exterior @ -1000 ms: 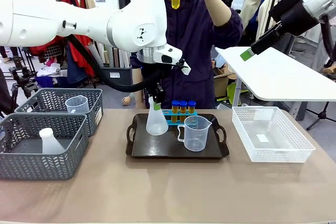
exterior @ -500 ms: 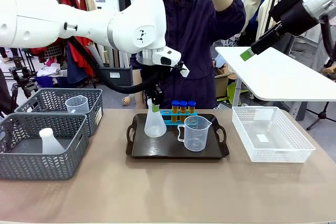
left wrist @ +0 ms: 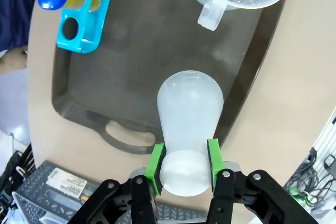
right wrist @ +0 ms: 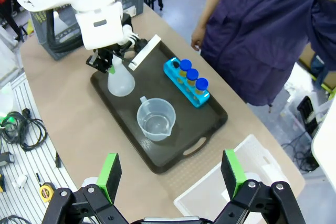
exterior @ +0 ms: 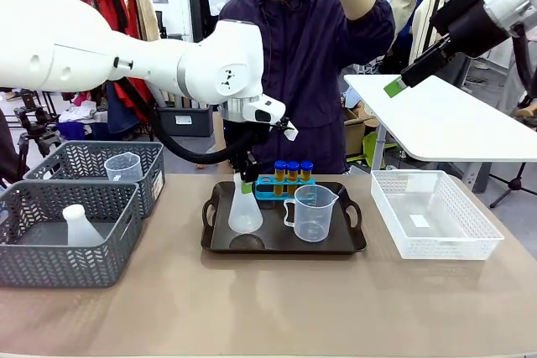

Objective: Prepare the laboratory tools.
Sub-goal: Pick up one Small flask and place it on the Handle tray.

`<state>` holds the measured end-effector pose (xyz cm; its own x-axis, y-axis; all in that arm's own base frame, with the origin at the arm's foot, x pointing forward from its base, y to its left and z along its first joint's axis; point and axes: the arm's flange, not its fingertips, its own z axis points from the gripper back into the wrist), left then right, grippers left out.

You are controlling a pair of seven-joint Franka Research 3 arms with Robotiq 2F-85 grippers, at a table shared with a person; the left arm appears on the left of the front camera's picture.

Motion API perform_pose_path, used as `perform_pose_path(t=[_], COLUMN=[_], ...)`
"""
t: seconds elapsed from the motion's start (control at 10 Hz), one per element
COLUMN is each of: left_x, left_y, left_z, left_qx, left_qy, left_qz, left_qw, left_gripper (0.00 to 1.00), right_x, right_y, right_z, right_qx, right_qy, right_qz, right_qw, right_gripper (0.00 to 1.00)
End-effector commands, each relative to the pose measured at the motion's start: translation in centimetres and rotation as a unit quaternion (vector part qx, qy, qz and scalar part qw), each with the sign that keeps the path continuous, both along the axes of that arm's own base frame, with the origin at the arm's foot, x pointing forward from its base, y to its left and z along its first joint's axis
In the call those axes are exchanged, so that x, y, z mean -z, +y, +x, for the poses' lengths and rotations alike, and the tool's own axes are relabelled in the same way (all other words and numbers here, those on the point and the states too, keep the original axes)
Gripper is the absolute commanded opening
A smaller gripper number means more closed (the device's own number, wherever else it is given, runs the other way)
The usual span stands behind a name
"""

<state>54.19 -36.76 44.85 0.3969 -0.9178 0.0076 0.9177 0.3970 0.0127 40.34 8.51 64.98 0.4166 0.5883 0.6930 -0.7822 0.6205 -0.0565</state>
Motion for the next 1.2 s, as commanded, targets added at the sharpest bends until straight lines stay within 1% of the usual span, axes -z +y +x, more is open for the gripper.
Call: perform_pose_path(t=[0.0,0.1,0.3,0.8,0.9,1.1], left_x=[0.8,1.2,1.8,1.8,1.5,0.5], left_y=[0.0,-0.1,-0.3,-0.1,0.0,0.2], left_z=[0.3,0.5,0.5,0.4,0.3,-0.1], left_qx=[0.019,0.02,0.021,0.022,0.022,0.016], left_qy=[-0.003,-0.005,0.004,0.001,0.0,-0.002], left_qz=[-0.002,0.001,0.001,-0.005,-0.007,-0.017], left_qw=[1.0,1.0,1.0,1.0,1.0,1.0], left_gripper=[0.0,0.0,0.0,0.97,1.0,1.0], right_x=[0.0,0.0,0.0,0.0,0.0,0.0], right_y=[-0.1,-0.1,-0.1,-0.1,-0.1,-0.1], right_z=[0.1,0.1,0.1,0.1,0.1,0.1], right_qx=[-0.007,-0.007,-0.007,-0.007,-0.007,-0.007], right_qy=[0.0,0.0,0.0,0.0,0.0,0.0], right_qz=[0.011,0.011,0.011,0.011,0.011,0.011], right_qw=[1.0,1.0,1.0,1.0,1.0,1.0], right_gripper=[1.0,1.0,1.0,1.0,1.0,1.0])
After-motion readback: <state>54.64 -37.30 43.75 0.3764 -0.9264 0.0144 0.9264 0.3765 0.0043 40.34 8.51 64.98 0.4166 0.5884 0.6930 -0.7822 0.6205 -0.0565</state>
